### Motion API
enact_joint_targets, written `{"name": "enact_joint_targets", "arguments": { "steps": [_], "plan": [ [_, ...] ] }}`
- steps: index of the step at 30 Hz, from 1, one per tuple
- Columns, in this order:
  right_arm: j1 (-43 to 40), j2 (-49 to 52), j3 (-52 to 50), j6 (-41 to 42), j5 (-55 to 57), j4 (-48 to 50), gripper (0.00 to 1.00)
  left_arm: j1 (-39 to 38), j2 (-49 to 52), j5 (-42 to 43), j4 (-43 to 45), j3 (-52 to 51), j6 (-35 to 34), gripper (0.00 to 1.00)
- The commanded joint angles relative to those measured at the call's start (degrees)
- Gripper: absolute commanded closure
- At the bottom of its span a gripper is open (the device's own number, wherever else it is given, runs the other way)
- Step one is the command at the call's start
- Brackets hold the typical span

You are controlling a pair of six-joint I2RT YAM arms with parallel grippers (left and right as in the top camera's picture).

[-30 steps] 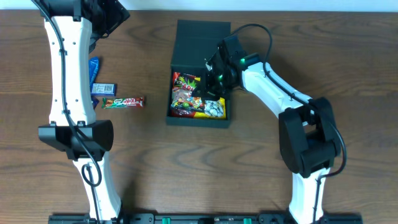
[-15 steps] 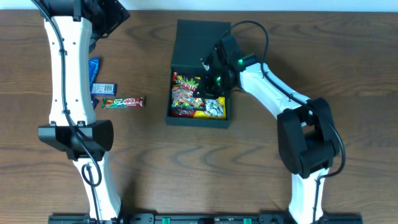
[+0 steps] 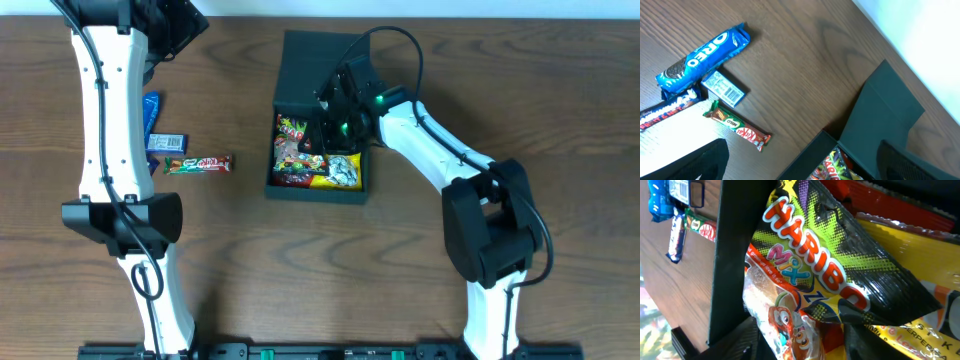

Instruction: Pack container

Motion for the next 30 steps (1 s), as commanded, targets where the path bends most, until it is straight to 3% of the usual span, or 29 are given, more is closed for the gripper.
{"name": "enact_joint_targets", "arguments": {
  "steps": [1,5,8,17,21,28,30],
  "plan": [
    [-0.2,0.2,3.0,-0.8,-3.1,-0.8,0.40,0.3,0.5,-1.2,-0.1,-0.3,1.1,0.05],
    [-1.1,-2.0,7.9,-1.1,-1.6,-5.2,0.31,0.3,0.5,-1.2,-0.1,-0.5,2.9,0.05],
    [-1.8,-4.0,12.0,-2.2,2.5,-10.0,0.16,0.3,0.5,-1.2,-0.2,-1.5,3.7,0.05],
    [-4.0,-9.4,14.1,-5.3,5.0,-14.1,0.20,0.3,0.5,-1.3,0.1,-12.4,8.2,0.02],
    [-7.9,-13.7,14.1,-8.0,5.0,-15.0,0.15,0.9,0.5,-6.0,0.8,-17.1,10.9,0.01],
    [-14.7,-18.7,14.1,-13.0,5.0,-17.9,0.13,5.7,0.5,-5.7,5.6,-18.4,34.7,0.05],
    [-15.4,-18.8,14.1,-13.5,5.0,-17.9,0.12,7.3,0.5,-6.3,6.0,-19.1,38.2,0.05]
  ]
}}
